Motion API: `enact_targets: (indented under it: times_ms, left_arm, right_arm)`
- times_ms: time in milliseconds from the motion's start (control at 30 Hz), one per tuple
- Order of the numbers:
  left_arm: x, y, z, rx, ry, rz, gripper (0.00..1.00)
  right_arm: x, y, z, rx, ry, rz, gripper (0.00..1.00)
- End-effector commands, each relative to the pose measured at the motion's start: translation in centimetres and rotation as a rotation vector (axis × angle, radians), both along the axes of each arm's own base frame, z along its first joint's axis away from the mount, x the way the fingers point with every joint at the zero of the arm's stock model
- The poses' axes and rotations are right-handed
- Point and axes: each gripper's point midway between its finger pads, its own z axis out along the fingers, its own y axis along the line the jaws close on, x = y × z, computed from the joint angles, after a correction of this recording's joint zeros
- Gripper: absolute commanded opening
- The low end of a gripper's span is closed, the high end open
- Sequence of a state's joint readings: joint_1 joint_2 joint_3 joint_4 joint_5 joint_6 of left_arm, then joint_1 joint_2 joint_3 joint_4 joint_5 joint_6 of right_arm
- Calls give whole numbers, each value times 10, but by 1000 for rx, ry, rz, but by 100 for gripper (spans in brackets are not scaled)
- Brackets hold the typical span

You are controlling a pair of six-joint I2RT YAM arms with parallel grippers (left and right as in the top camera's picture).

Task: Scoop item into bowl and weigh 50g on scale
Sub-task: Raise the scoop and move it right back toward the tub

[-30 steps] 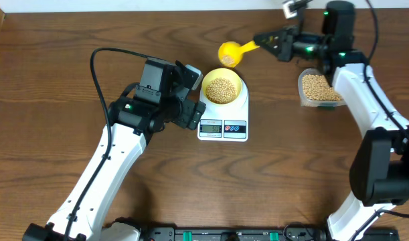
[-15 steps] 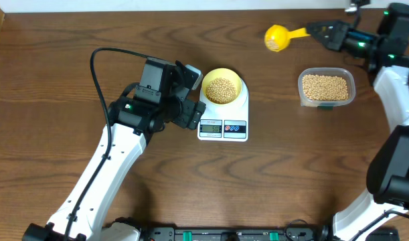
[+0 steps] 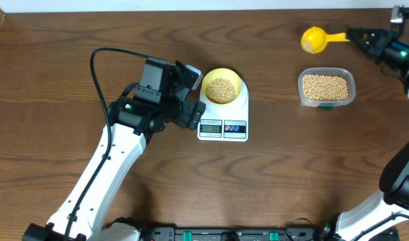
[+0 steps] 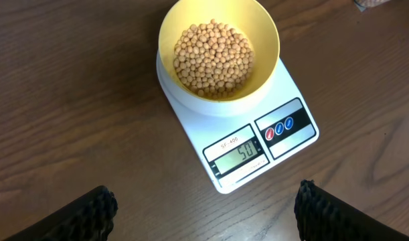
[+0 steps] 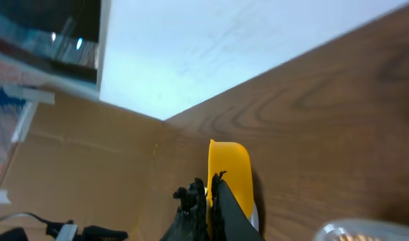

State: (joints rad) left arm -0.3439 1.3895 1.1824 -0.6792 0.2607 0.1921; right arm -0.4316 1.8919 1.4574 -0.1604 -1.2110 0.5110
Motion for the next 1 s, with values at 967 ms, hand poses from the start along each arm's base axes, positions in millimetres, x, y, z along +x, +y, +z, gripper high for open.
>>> enact_targets:
  times_ms: [967]
  left_arm:
    - [-1,0,0,1,-4,-15,87]
  right_arm:
    - [-24,-58,-53,-260,252,-266,1]
